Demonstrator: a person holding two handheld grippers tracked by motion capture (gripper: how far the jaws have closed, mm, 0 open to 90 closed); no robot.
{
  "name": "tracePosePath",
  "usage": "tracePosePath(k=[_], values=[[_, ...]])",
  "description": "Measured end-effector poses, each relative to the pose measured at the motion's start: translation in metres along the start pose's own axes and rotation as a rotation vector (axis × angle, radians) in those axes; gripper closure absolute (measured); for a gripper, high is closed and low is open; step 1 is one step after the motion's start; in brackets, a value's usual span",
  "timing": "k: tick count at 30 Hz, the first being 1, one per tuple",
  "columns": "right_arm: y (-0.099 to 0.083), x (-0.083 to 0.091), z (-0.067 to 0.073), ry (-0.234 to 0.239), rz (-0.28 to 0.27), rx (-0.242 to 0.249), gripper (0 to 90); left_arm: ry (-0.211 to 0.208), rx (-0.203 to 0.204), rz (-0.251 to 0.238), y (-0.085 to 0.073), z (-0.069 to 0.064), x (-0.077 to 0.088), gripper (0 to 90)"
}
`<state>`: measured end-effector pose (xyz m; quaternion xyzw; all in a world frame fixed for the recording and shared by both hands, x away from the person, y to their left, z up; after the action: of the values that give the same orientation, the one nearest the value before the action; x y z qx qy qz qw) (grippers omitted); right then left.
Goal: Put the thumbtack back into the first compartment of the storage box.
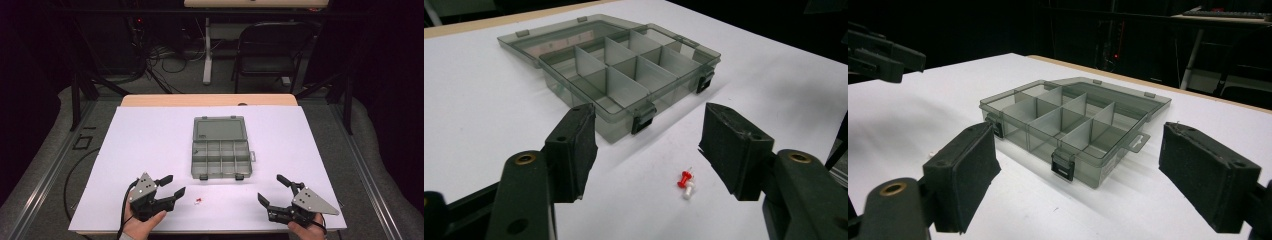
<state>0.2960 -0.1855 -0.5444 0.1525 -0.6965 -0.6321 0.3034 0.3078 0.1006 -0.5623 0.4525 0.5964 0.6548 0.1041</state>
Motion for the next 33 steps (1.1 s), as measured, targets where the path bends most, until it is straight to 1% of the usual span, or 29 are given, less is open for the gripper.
tracePosePath(k=[2,3,4,5,9,10,12,13,16,19,20,21,22,23,24,25,27,28,29,33], values=[[0.0,0.0,0.0,0.0,0.0,-0.006,14.5,-0.012,0.004,0.005,-0.002,-0.001,-0.003,41.2],[0.0,0.0,0.0,0.001,0.001,-0.002,14.5,-0.008,-0.002,0.016,-0.004,-0.001,-0.006,42.7],[0.0,0.0,0.0,0.002,0.001,-0.001,14.5,-0.008,-0.002,0.016,-0.004,-0.001,-0.006,43.6],[0.0,0.0,0.0,0.002,-0.001,0.001,14.5,-0.014,0.008,0.03,-0.007,-0.001,-0.007,44.8],[0.0,0.001,-0.002,-0.001,-0.004,0.001,14.5,-0.018,0.017,0.036,-0.009,-0.001,-0.008,47.5],[0.0,0.001,-0.002,-0.001,-0.003,-0.001,14.5,-0.024,0.019,0.049,-0.012,-0.001,-0.01,48.3],[0.001,0.001,-0.002,-0.001,-0.005,0.004,14.5,-0.024,0.016,0.057,-0.013,-0.001,-0.011,48.8],[0.0,0.001,-0.001,-0.001,-0.001,0.001,14.5,-0.028,0.024,0.061,-0.014,-0.001,-0.012,49.5],[0.0,0.001,-0.001,0.0,0.0,0.005,14.5,-0.04,0.025,0.083,-0.018,-0.004,-0.015,52.6],[0.0,0.001,-0.001,0.0,-0.001,0.007,14.5,-0.051,0.02,0.102,-0.021,-0.006,-0.018,55.0],[0.001,0.001,-0.001,0.0,-0.002,0.009,14.5,-0.049,0.018,0.111,-0.022,-0.007,-0.02,57.3],[0.001,0.001,-0.001,0.0,-0.002,0.009,14.5,-0.053,0.015,0.12,-0.024,-0.008,-0.021,57.3],[0.001,0.001,-0.001,0.0,-0.003,0.008,14.5,-0.056,0.008,0.14,-0.026,-0.008,-0.025,59.5],[0.001,0.001,-0.001,0.0,-0.003,0.008,14.5,-0.056,0.008,0.14,-0.026,-0.008,-0.025,60.8],[0.001,0.001,-0.001,0.0,-0.004,0.009,14.5,-0.053,0.003,0.152,-0.028,-0.008,-0.027,60.8],[0.001,0.001,-0.001,0.001,-0.003,0.007,14.5,-0.05,0.006,0.16,-0.029,-0.008,-0.028,63.8],[0.001,0.001,-0.001,0.001,-0.003,0.008,14.5,-0.061,0.007,0.171,-0.031,-0.009,-0.032,65.4],[0.001,0.0,-0.001,0.001,-0.003,0.01,14.5,-0.062,0.006,0.179,-0.032,-0.01,-0.034,69.3],[0.0,0.0,-0.001,0.002,-0.002,0.009,14.5,-0.063,0.002,0.186,-0.033,-0.01,-0.035,70.5],[0.0,0.0,0.0,0.004,-0.001,0.008,14.5,-0.08,-0.005,0.199,-0.035,-0.014,-0.039,73.2]])
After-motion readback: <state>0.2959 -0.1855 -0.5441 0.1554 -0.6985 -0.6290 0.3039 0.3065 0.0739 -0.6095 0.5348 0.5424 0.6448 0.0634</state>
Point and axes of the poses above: each handheld gripper's, and its own axes: x roughly backward along the jaws, y roughly out of its top, z roughly to its left, the point moved 10 cm from there along -x, roughly forward along the jaws, and after that the axes turned 3 degrees about z, right-handed, at the moved point
